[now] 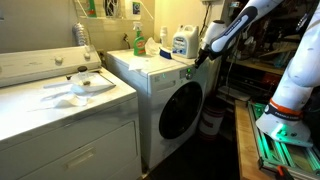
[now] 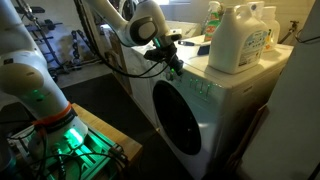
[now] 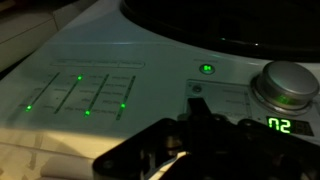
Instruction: Turn the knob on the washing machine to the right then press one button on the top right
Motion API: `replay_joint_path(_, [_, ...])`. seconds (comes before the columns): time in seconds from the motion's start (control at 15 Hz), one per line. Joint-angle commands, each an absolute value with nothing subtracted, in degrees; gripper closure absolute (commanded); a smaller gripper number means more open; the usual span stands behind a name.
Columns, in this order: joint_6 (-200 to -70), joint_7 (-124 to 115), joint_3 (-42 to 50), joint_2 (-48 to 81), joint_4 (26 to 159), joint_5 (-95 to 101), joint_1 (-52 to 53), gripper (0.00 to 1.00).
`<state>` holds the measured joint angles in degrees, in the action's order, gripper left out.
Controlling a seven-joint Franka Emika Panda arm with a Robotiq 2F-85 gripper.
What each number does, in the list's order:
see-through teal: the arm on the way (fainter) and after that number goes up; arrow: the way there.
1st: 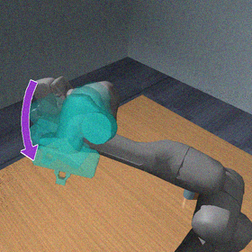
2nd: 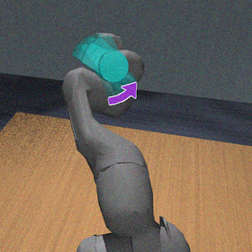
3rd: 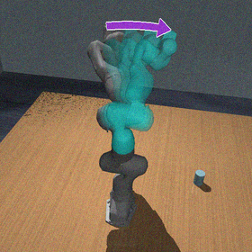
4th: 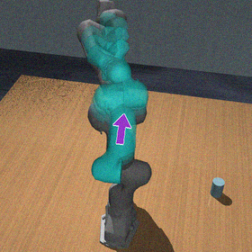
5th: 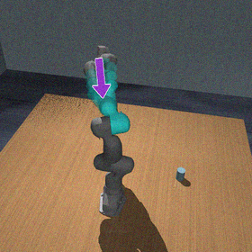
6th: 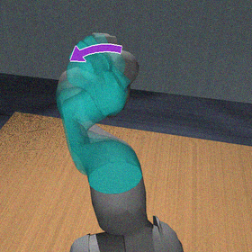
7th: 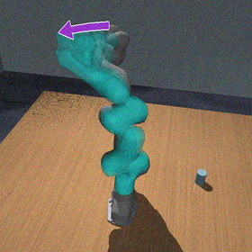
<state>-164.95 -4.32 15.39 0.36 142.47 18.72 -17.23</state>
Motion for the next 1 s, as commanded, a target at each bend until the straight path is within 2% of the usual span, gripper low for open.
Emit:
replay_joint_path(0.0, [-167.6,-6.0,16.7,-0.5,143.7,24.0,-18.2,1.0])
replay_joint_path(0.93, [-162.6,-0.8,16.2,-2.2,144.2,17.4,-16.9,1.0])
